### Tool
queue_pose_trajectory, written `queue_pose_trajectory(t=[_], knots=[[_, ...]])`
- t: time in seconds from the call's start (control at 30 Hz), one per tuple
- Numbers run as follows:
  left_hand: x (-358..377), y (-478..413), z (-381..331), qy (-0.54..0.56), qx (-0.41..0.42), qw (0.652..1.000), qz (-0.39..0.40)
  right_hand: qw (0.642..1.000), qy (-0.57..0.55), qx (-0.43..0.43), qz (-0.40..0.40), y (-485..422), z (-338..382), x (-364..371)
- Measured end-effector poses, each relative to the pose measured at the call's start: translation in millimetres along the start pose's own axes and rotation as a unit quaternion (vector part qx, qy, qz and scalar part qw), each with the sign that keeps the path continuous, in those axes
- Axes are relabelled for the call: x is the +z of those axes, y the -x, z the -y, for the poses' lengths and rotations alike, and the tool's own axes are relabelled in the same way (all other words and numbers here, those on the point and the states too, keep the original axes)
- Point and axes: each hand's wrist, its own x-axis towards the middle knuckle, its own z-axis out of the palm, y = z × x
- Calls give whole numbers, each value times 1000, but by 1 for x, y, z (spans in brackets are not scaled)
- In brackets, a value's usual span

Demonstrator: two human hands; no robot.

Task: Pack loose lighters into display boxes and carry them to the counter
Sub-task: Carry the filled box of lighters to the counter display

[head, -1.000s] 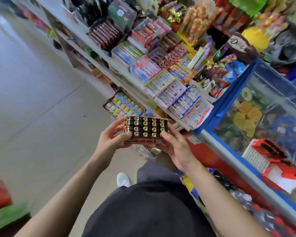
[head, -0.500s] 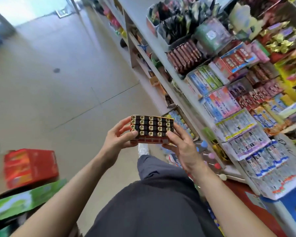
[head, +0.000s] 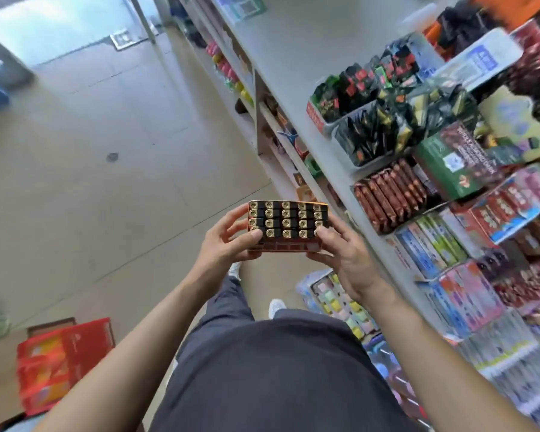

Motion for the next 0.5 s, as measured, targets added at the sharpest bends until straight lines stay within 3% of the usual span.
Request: queue_pose_trajectory(t=[0.27, 0.5], knots=[[-4, -149, -111, -60, 10, 984, 168, 981, -102, -37, -164, -79, 74, 11], [79, -256, -201, -122, 38, 940, 316, 939, -142, -131, -285, -110, 154, -33]])
